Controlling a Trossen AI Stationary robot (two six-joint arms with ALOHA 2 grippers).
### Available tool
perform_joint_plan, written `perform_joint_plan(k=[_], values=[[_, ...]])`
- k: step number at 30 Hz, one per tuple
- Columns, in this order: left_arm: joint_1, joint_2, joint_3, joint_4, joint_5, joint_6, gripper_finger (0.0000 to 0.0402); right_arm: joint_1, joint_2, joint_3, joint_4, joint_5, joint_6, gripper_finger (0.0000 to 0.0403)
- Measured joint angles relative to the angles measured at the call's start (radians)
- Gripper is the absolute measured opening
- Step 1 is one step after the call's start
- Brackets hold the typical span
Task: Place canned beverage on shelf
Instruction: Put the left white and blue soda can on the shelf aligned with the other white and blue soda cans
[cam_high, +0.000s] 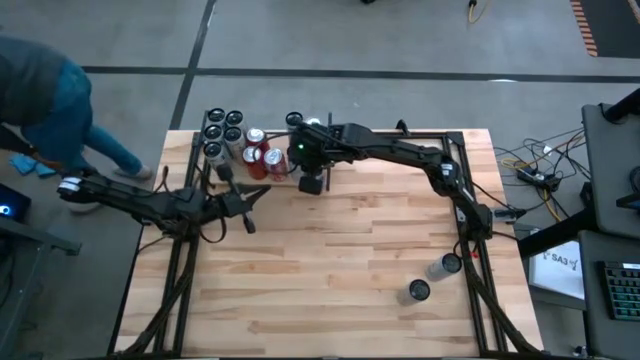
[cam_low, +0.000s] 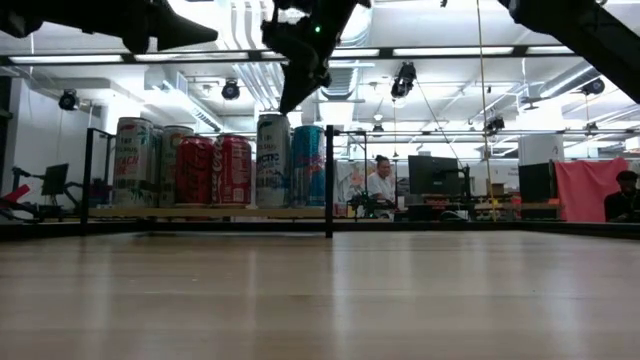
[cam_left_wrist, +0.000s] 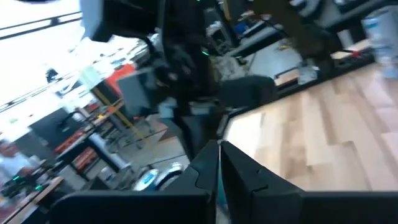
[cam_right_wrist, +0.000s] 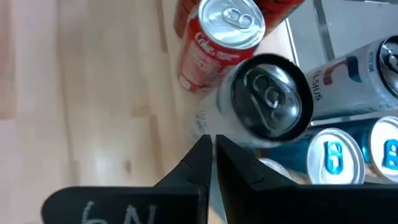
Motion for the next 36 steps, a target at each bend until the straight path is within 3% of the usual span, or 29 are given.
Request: perform_joint_plan(k=[4,19,25,36], values=[[0.000,-0.028,0.000,-0.019,-0.050,-0.004,0.0001,-0.020,0.024,0.000,0.012,0.001,-0.018,0.0013],[0.000,-0.038,-0.001,-0.037,-0.053,-0.009,0.0001,-0.032,0.042,0.000,0.104,-0.002,-0.078,0.0013],[0.000,-0.033,-0.002,-0.038,-0.053,-0.009,0.0001,-0.032,0.043,0.000,0.133,-0.116,-0.065,0.0013],[0.000,-0.029,-0.002,-0.038,-0.053,-0.009,0.0001,-0.059,0.048,-0.002,0.158,-0.102,-0.071,0.0013]])
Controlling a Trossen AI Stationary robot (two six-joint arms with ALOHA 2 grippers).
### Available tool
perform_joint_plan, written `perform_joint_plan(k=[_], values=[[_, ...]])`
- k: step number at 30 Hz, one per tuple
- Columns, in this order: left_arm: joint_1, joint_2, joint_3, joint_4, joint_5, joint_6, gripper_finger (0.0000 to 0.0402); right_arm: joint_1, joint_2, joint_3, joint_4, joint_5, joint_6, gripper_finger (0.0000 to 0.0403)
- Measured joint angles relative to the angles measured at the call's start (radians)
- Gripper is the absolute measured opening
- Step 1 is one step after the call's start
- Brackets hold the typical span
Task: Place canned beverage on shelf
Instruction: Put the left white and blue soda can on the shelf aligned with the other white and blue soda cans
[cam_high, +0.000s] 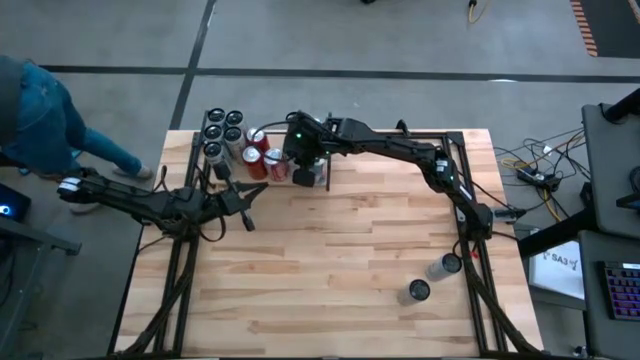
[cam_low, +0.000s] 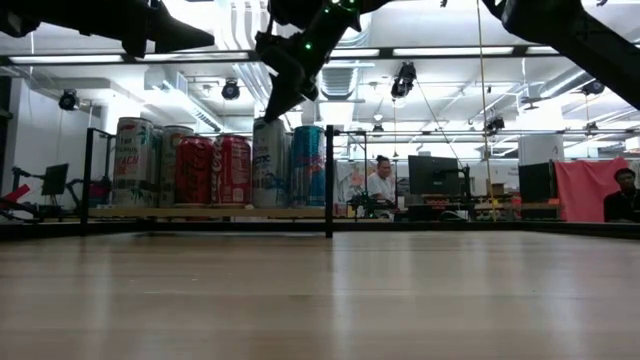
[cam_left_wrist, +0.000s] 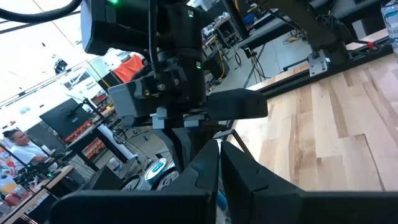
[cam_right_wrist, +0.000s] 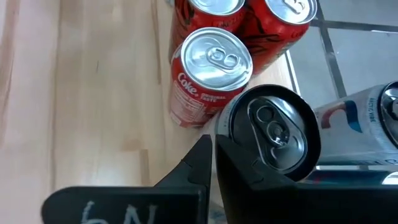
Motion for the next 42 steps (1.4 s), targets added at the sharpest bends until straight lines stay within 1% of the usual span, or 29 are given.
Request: perform_joint_plan(k=[8,19,23,32,42], values=[[0.000,0.000,0.000,-0.002,0.000,0.000,0.0001,-0.020,0.000,0.000,0.000,0.001,-0.035,0.0013],[0.000,0.000,0.000,-0.002,0.000,0.000,0.0001,-0.026,0.000,0.000,0.007,0.003,-0.138,0.0013],[0.000,0.000,0.000,-0.002,0.000,0.000,0.0001,-0.029,0.000,0.000,0.008,0.024,-0.174,0.0013],[0.000,0.000,0.000,-0.003,0.000,0.000,0.0001,-0.040,0.001,-0.001,0.022,0.026,-0.210,0.0013],[0.000,0.000,-0.001,-0.008,0.000,0.000,0.0001,-0.053,0.001,-0.001,0.033,0.026,-0.298,0.0013]])
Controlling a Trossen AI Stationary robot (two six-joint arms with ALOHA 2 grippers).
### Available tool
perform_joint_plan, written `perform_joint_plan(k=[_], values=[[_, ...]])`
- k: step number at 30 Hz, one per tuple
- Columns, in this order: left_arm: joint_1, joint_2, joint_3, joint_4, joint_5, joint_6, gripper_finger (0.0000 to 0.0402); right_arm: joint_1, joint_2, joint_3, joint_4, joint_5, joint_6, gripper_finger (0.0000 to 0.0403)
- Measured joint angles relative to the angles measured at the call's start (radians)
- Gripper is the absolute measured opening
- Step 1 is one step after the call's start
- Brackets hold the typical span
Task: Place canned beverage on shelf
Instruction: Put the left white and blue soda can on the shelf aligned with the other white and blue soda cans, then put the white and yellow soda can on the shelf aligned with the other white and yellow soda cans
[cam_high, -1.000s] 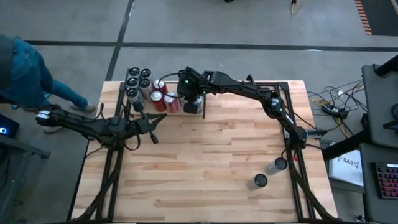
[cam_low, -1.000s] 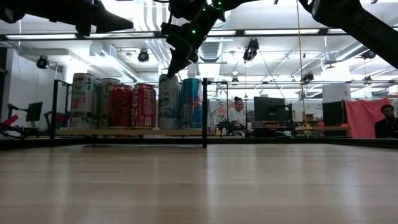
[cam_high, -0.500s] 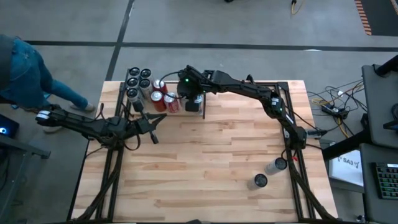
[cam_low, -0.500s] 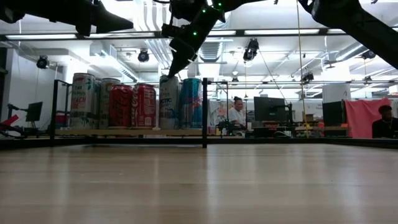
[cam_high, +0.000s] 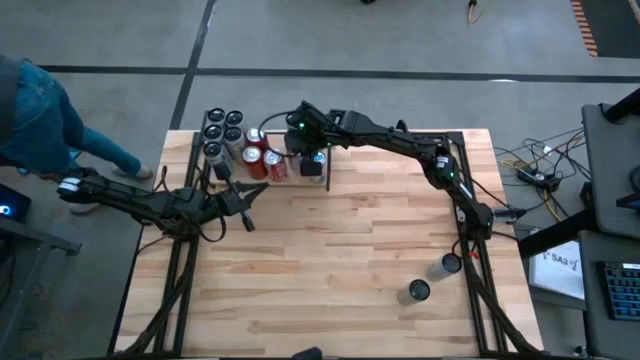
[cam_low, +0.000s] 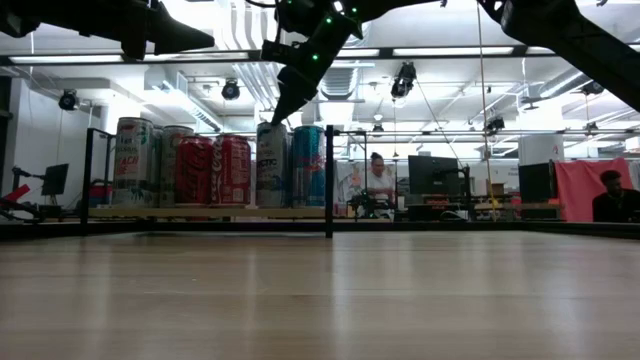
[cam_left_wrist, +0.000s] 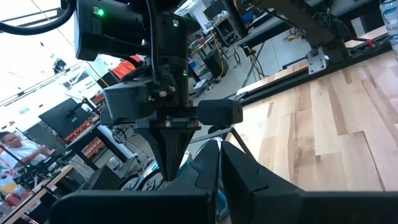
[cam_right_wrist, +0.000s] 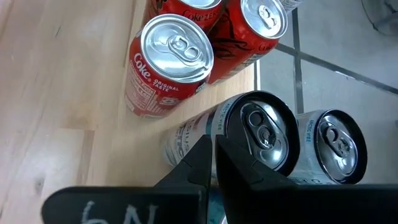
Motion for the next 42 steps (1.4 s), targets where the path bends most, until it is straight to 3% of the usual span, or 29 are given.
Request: perform_joint_plan(k=[19,29,32,42], values=[[0.000,0.000,0.000,0.000,0.000,0.000,0.0001,-0.009,0.000,0.000,0.004,0.037,-0.018,0.0013],[-0.002,0.000,0.053,-0.027,0.000,-0.059,0.0001,0.071,-0.083,0.008,-0.028,0.043,0.164,0.0013],[-0.005,0.000,0.112,-0.109,0.000,-0.134,0.0001,0.106,-0.119,0.008,-0.059,0.043,0.247,0.0013],[-0.005,0.022,0.372,-0.622,0.000,-0.531,0.0001,0.219,-0.235,0.009,-0.249,0.050,0.471,0.0013]])
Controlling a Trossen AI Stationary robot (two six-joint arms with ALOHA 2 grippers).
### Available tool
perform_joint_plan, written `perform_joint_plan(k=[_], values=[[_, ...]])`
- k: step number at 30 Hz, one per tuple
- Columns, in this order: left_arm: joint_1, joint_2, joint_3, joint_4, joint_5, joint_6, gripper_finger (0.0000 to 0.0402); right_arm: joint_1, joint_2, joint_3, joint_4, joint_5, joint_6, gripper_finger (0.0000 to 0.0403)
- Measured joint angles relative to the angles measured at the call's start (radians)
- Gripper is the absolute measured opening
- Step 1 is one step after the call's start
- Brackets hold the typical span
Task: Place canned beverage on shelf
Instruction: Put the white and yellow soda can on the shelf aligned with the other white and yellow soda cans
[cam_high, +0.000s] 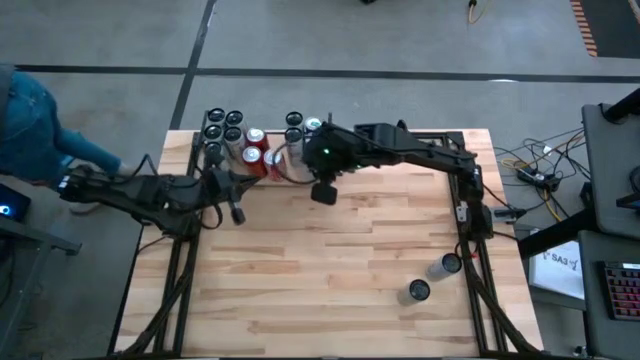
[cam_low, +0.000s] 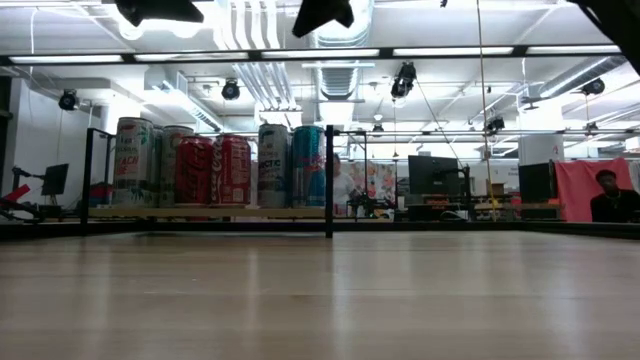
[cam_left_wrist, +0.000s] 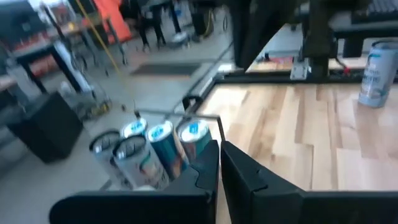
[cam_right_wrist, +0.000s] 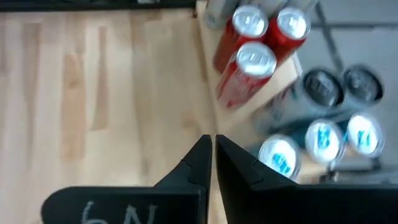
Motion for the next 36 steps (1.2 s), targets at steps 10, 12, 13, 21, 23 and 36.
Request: perform_joint_plan(k=[10,12,13,21,23,36], values=[[0.001,0.070,0.143,-0.258,-0.003,-0.203,0.0001,0.102,-0.051,0.000,-0.221,0.000,0.179,0.0013],[0.009,0.090,0.180,-0.310,-0.003,-0.234,0.0001,0.122,-0.054,0.000,-0.258,0.000,0.202,0.0013],[0.017,0.104,0.204,-0.347,-0.004,-0.250,0.0001,0.131,-0.055,0.000,-0.279,0.000,0.212,0.0013],[0.191,0.233,0.390,-0.680,-0.038,-0.330,0.0000,0.205,-0.057,0.000,-0.411,0.001,0.284,0.0013],[0.241,0.264,0.415,-0.728,-0.017,-0.329,0.0000,0.224,-0.061,0.000,-0.419,0.000,0.296,0.0013],[0.172,0.328,0.435,-0.730,0.031,-0.394,0.0000,0.336,-0.141,-0.023,-0.419,-0.079,0.501,0.0013]])
